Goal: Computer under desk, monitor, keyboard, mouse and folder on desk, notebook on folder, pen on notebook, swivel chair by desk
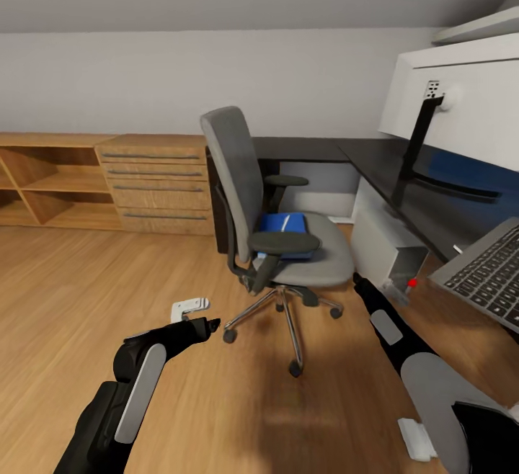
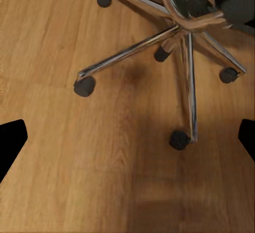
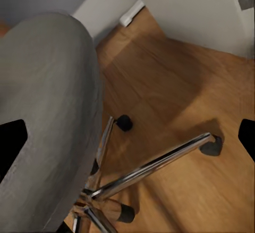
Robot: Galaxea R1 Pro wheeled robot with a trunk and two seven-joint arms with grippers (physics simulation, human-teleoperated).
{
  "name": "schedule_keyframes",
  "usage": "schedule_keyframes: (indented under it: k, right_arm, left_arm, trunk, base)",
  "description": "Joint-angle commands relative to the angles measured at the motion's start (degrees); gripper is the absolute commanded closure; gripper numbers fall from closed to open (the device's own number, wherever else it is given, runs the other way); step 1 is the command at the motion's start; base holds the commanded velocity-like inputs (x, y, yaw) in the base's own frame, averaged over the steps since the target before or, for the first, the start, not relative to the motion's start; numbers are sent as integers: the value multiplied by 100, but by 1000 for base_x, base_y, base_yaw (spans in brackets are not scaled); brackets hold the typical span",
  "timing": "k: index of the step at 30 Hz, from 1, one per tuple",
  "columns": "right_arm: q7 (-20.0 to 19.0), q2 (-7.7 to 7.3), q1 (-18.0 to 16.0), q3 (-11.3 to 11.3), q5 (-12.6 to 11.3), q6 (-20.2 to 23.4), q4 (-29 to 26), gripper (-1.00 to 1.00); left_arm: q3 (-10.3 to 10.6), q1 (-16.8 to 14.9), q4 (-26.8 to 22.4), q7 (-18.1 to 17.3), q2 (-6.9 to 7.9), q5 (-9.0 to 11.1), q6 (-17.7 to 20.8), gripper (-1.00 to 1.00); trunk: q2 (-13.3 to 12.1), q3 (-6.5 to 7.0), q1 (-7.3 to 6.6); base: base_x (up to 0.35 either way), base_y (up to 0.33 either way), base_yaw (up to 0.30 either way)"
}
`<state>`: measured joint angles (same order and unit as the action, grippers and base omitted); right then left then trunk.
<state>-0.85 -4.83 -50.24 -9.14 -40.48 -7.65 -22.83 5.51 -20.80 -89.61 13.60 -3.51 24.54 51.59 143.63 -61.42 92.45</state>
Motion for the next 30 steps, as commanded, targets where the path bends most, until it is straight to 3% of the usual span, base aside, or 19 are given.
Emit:
schedule_keyframes:
  k: [1, 8, 30]
  right_arm:
    - [-9, 3, -3, 5, -58, -17, 2, -100]
    - [-6, -4, -3, -3, -56, -21, -5, -100]
    - [2, -31, -3, -13, -60, -41, 7, -100]
  left_arm:
    - [2, -3, -4, 53, 0, 60, 17, -100]
    - [2, -3, -4, 55, -3, 59, 22, -100]
    - [2, -3, -4, 55, -1, 60, 26, -100]
  trunk:
    - [2, -5, 2]
    - [2, -5, 2]
    - [2, -5, 2]
  base:
    - [300, 131, 0]
    - [258, 104, 0]
    - [85, 7, 0]
